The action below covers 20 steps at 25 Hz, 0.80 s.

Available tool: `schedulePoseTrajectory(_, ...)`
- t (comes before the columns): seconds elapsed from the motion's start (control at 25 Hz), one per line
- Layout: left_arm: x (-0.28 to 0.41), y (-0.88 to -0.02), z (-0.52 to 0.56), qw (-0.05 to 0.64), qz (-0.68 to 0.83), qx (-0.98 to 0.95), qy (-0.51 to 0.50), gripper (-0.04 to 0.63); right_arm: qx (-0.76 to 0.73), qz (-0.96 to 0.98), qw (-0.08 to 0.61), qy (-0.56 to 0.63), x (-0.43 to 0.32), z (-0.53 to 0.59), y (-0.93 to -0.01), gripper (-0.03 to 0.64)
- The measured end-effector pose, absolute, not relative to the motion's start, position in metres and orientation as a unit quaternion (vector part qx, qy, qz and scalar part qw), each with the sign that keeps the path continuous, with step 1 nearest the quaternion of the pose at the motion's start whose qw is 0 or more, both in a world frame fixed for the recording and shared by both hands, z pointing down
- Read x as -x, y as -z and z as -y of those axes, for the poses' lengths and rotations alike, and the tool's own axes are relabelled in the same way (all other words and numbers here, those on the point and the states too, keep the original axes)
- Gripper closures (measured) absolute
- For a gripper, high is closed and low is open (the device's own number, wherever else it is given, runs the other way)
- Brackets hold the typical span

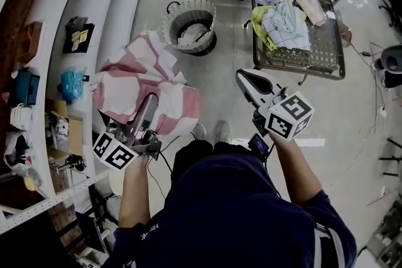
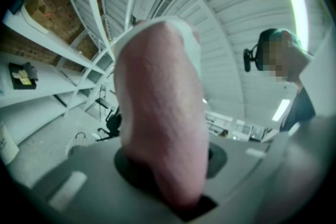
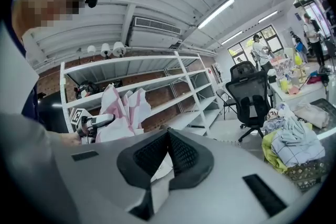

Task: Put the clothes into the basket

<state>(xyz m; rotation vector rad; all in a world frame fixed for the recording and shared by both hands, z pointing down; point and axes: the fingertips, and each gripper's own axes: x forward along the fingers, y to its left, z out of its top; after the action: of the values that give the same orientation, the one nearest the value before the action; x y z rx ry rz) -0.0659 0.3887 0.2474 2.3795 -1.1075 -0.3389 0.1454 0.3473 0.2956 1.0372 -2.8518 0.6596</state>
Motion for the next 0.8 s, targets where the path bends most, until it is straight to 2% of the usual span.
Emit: schedulePoseTrajectory(0.8, 0.073, -0.253, -0.319, 0.243, 0.414, -0.866, 0.143, 0.479, -0.335, 0.918, 0.034, -0.208, -0.152, -0.283, -0.301, 0.611)
